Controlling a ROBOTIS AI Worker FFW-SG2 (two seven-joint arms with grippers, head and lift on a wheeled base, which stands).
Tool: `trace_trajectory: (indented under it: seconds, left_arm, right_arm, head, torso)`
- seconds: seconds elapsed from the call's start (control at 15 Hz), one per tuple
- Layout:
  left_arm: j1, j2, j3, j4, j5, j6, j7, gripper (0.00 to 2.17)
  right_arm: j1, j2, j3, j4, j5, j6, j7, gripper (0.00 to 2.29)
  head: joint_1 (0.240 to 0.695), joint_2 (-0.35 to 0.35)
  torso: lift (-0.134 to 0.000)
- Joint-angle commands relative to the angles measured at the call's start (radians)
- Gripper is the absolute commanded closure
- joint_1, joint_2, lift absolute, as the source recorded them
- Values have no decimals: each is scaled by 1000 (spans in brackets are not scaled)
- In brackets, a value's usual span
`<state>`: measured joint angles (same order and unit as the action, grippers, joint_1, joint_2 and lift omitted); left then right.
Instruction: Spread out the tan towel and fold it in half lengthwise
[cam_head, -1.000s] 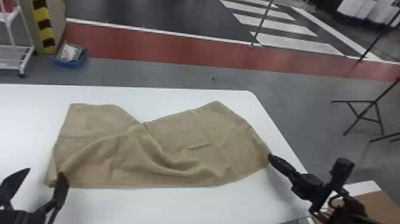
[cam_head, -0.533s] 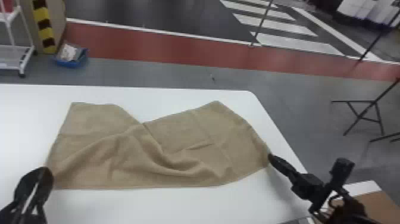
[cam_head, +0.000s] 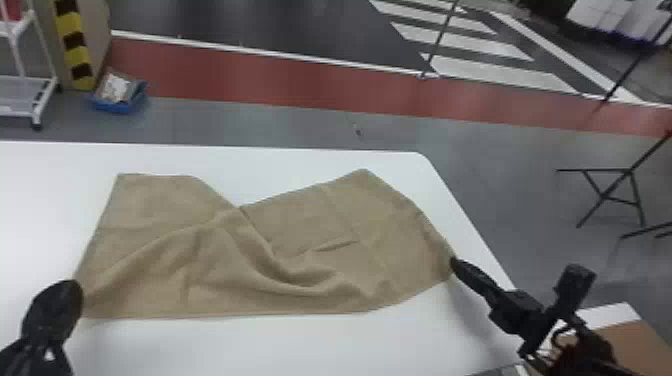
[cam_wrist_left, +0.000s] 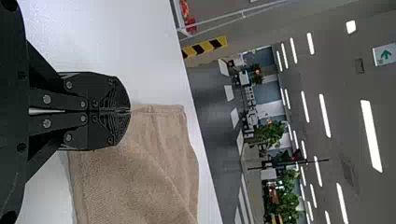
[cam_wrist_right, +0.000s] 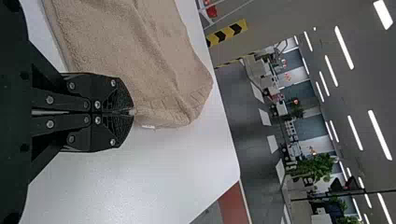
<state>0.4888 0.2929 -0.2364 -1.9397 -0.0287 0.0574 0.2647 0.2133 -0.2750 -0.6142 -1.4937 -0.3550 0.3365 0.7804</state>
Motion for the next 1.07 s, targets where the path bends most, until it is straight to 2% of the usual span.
trace_trajectory:
  seconds: [0.0, 0.13, 0.27, 0.47, 0.6, 0.73, 1.0]
  left_arm:
    - [30, 3, 20, -79, 18, 0, 1, 1909]
    - [71, 9, 65, -186, 18, 117, 5, 1909]
    - [94, 15, 95, -283, 16, 243, 16, 1909]
    - [83, 26, 124, -346, 23, 356, 18, 1909]
    - [14, 22, 120, -344, 33, 411, 11, 1909]
    - [-75, 15, 120, -318, 58, 439, 4, 1909]
    - [-233, 12, 126, -262, 73, 500, 13, 1909]
  right_arm:
    - [11, 0, -5, -30, -13, 13, 0, 1328]
    - [26, 0, -22, -103, -38, 68, -1, 1328]
    - [31, 2, -61, -214, -58, 187, -1, 1328]
    - [8, -13, -70, -358, -65, 353, -27, 1332]
    - [-54, -30, -42, -365, -47, 390, -56, 1328]
    - [-141, -53, 37, -338, -1, 418, -67, 1328]
    - [-287, -52, 134, -247, 73, 442, -75, 1332]
  head:
    - [695, -350]
    - [695, -350]
    - [695, -345]
    - [695, -319]
    - [695, -298]
    - [695, -267]
    - [695, -202]
  torso:
    - [-128]
    - [-128]
    - [-128]
    - [-128]
    - [-128]
    - [-128]
    - [-128]
